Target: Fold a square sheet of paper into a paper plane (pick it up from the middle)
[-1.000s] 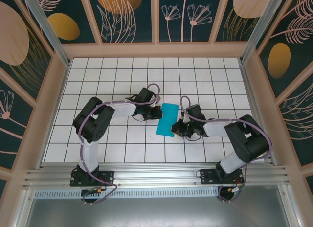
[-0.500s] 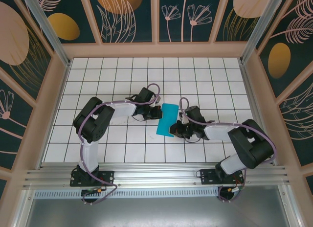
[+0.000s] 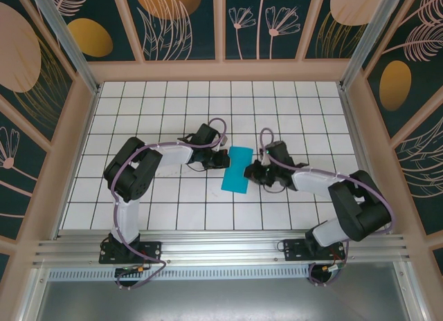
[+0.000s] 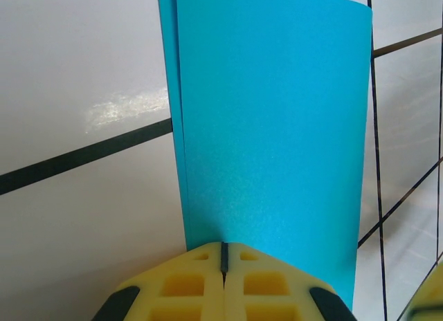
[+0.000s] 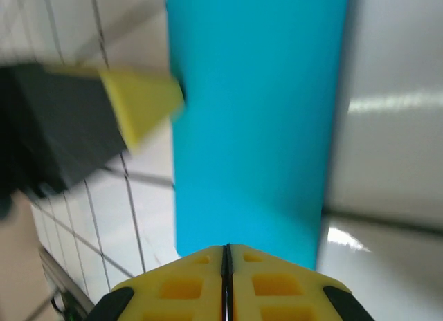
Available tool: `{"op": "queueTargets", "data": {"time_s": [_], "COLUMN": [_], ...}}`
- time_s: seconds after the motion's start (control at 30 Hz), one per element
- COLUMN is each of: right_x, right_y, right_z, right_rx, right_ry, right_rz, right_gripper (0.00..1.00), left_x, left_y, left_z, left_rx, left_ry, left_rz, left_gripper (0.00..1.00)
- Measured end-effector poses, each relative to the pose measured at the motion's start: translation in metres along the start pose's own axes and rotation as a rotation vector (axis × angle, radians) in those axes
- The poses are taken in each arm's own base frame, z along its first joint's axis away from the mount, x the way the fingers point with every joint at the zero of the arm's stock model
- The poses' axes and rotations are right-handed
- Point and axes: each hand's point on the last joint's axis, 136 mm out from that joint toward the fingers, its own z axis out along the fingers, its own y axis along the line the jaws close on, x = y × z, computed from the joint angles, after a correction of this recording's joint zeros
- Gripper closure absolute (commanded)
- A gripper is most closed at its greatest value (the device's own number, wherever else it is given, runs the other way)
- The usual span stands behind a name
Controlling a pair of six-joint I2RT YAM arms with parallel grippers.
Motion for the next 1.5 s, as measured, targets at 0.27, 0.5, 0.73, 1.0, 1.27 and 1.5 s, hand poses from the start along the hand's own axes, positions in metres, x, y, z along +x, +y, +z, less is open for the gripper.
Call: {"op": "queueTargets", "data": {"time_s": [0.27, 0.5, 0.73, 1.0, 1.27, 1.5], "right_x": [-0.083, -0.104, -0.108, -0.107, -0.112, -0.072], "right_y": [-0.004, -0.015, -0.03, -0.028, 0.035, 0.029], "right_z": [0.011, 0.042, 0.052, 0.046, -0.019, -0.034], "right_rx": [-0.045, -0.019, -0.003, 0.016, -0.009, -0.014], "right_ry": [-0.097, -0.059, -0.033, -0.02, -0.178, -0.199], "right_rz": [0.042, 0.036, 0.066, 0.055, -0.078, -0.065], "right_gripper": [0.89, 0.89, 0.89, 0.83, 0.53, 0.54], "left_x": [0.0, 0.0, 0.0, 0.0, -0.019, -0.044], "left_y": [0.0, 0.0, 0.0, -0.002, -0.024, -0.041], "left_z": [0.0, 0.0, 0.0, -0.001, -0.036, -0.07], "left_rx": [0.001, -0.002, -0.004, -0.005, -0.006, 0.04], "left_ry": [0.001, 0.005, 0.006, 0.007, -0.088, -0.233], "left_rz": [0.0, -0.002, -0.003, -0.007, -0.026, -0.073], "left_gripper": [1.0, 1.0, 1.0, 0.84, 0.61, 0.53]}}
